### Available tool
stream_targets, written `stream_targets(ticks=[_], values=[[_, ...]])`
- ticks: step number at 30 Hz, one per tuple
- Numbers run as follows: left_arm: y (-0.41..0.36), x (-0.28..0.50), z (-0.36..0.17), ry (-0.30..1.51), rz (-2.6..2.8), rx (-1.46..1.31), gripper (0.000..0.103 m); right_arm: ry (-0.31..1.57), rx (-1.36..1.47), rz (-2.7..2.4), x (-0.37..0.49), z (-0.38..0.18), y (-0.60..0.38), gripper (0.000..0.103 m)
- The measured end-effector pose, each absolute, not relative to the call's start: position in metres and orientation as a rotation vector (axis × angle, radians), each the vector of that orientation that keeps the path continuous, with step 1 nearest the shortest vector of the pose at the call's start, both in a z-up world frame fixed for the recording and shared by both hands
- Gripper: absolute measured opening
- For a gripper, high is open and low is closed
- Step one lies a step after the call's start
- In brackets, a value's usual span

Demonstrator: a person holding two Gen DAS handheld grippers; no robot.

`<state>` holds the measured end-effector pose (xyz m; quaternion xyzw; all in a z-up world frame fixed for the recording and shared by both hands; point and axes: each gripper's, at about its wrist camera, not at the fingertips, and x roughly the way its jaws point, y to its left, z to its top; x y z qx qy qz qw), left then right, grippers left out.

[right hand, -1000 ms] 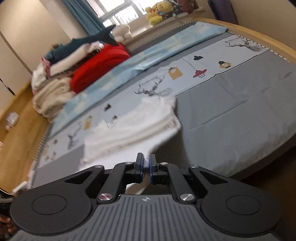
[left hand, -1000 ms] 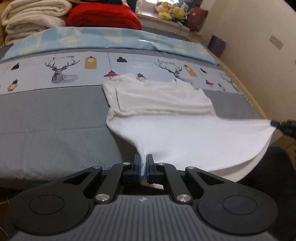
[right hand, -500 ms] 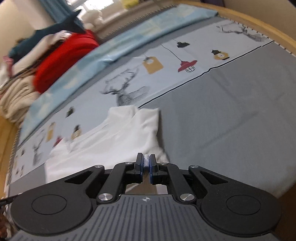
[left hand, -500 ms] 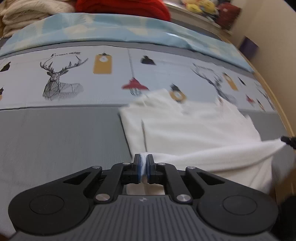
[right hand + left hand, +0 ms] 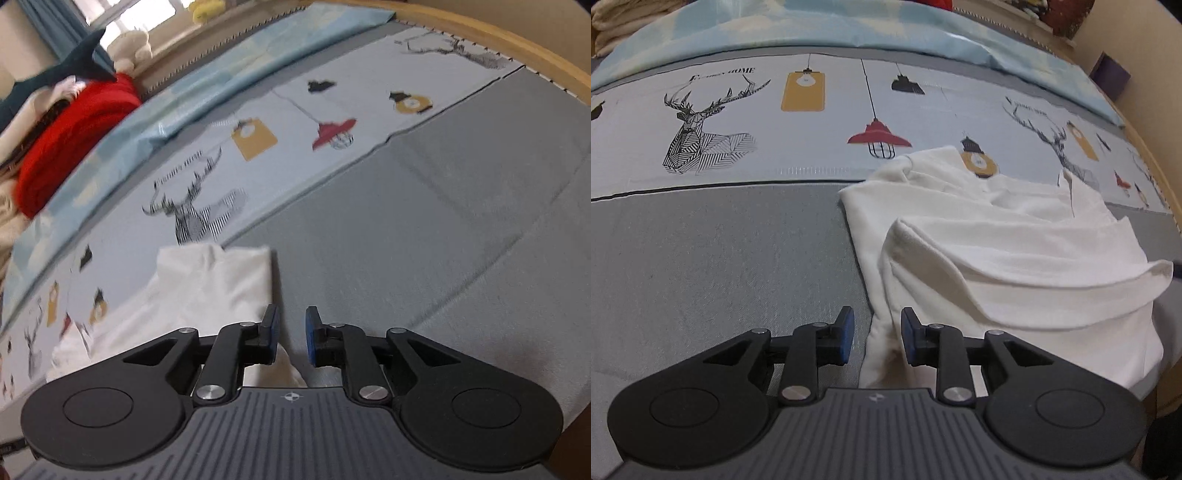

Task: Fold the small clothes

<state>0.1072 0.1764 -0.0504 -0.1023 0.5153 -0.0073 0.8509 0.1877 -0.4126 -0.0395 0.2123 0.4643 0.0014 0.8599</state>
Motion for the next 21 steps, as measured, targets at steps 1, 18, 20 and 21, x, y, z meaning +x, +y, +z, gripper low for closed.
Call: stream_targets(ticks=[1, 18, 20, 21], values=[[0.178, 0.108, -0.052, 1.082, -0.01, -0.235, 0.032, 0.99, 0.427, 0.012, 0.187, -0.043, -0.412, 0.016], [0.162, 0.155, -0.065, 1.046, 0.052, -0.254, 0.04, 0.944, 0.085, 0.154, 0.209, -0.06, -0.351, 0.031], [0.161, 0.16, -0.067, 1.04, 0.042, -0.253, 0.035, 0.934, 0.092, 0.153, 0.217, -0.061, -0.346, 0.03], [0.161, 0.162, -0.066, 1.033, 0.032, -0.25, 0.024, 0.936, 0.093, 0.155, 0.222, -0.062, -0.343, 0.015]])
